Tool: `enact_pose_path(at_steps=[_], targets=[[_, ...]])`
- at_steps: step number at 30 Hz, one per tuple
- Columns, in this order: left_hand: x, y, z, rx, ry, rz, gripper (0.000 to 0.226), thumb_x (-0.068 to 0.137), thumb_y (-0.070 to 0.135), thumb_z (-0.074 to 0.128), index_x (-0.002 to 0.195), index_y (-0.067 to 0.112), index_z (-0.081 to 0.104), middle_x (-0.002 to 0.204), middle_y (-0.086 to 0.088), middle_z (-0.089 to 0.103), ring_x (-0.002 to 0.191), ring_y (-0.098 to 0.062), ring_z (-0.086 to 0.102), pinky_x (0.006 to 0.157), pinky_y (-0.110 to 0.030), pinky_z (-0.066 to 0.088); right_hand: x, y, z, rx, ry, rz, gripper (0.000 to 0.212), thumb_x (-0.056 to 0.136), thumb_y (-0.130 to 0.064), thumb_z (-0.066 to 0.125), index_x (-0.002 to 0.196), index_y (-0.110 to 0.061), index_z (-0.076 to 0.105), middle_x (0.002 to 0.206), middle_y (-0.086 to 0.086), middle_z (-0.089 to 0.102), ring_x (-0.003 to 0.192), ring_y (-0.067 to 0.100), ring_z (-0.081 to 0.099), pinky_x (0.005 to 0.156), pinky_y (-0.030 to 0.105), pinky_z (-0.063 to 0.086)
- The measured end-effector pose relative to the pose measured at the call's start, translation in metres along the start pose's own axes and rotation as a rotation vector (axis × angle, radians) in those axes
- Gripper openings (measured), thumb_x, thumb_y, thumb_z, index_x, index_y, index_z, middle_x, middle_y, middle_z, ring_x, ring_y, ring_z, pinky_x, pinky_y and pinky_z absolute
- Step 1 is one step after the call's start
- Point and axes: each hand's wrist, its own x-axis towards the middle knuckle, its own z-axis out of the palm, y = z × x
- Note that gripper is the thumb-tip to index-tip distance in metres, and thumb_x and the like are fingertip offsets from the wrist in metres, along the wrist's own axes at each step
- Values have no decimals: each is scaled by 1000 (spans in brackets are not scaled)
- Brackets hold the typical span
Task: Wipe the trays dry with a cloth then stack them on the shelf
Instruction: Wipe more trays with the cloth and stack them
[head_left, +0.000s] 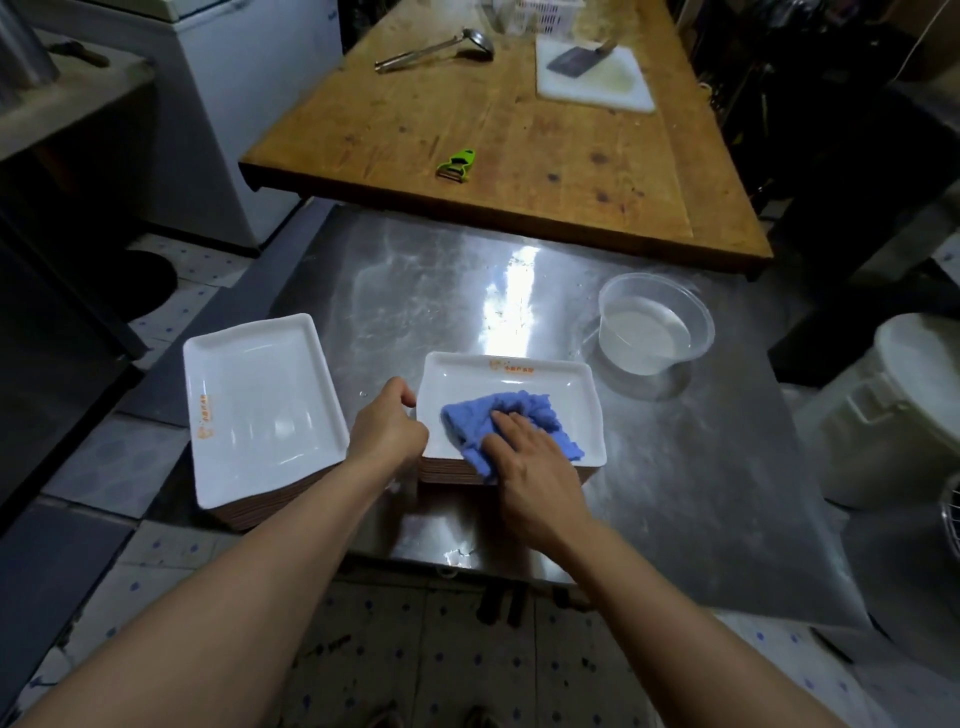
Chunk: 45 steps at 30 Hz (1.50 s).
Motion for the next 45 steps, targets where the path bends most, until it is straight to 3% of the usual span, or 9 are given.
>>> enact_pose_path(at_steps=[7, 12, 15, 19, 23, 30, 37, 42, 45], targets=[[-6, 8, 1, 60, 44, -11, 22, 73, 2, 51, 86, 18, 43, 80, -5, 56, 73, -25, 51, 50, -29, 32, -32, 51, -24, -132, 51, 169, 35, 93, -16, 40, 127, -16, 50, 147, 0, 36, 139, 15, 26, 108, 27, 20], [-20, 20, 0, 271, 120, 26, 29, 75, 6, 56, 101, 14, 47, 106, -10, 56, 92, -31, 54, 66, -31, 38, -14, 57, -38, -87, -20, 253, 20, 91, -12, 47, 108, -8, 58, 129, 4, 46, 119, 18, 44, 73, 29, 42], [-32, 26, 8, 447, 219, 168, 45, 77, 9, 61, 119, 17, 46, 119, -8, 46, 110, -29, 48, 75, -37, 43, 7, 66, -45, -71, -36, 178, 25, 91, -19, 47, 109, -7, 58, 128, 8, 46, 121, 22, 41, 85, 33, 44], [-43, 34, 29, 472, 153, 484, 30, 89, 30, 55, 117, 25, 60, 118, 3, 52, 114, -19, 43, 84, -34, 41, 23, 75, -47, -66, -26, 120, 29, 90, -21, 47, 114, -7, 57, 128, 9, 49, 129, 22, 36, 97, 33, 35], [-51, 37, 45, 525, 17, 494, 27, 90, 41, 50, 103, 26, 68, 119, 9, 54, 111, -16, 45, 79, -32, 38, 8, 75, -49, -21, -81, 102, 22, 87, -4, 49, 108, -5, 55, 119, 12, 51, 109, 29, 48, 79, 36, 41], [-59, 43, 45, 624, -14, 455, 20, 85, 41, 58, 95, 24, 62, 118, 10, 48, 111, -16, 42, 72, -31, 37, -24, 69, -61, -9, -111, 52, 29, 78, 8, 46, 102, -6, 57, 105, 12, 57, 103, 27, 46, 77, 39, 45], [-59, 37, 48, 778, 109, 589, 25, 86, 11, 52, 101, 24, 66, 106, 10, 58, 103, -16, 51, 59, -26, 27, -50, 93, -74, 430, 159, 412, 18, 70, 13, 55, 84, 3, 57, 78, 20, 65, 73, 38, 64, 61, 52, 54], [-57, 35, 43, 638, 102, 623, 14, 86, 18, 60, 88, 25, 71, 95, 8, 63, 96, -18, 57, 60, -28, 37, -68, 102, -73, 681, 267, 549, 18, 77, 12, 46, 85, 2, 59, 69, 17, 65, 53, 31, 66, 43, 47, 54], [-58, 37, 38, 639, 72, 649, 7, 85, 24, 64, 86, 25, 70, 93, 11, 62, 94, -14, 55, 61, -25, 34, -73, 101, -79, 774, 310, 575, 23, 77, 16, 41, 84, 3, 58, 60, 8, 61, 36, 14, 60, 34, 31, 51]])
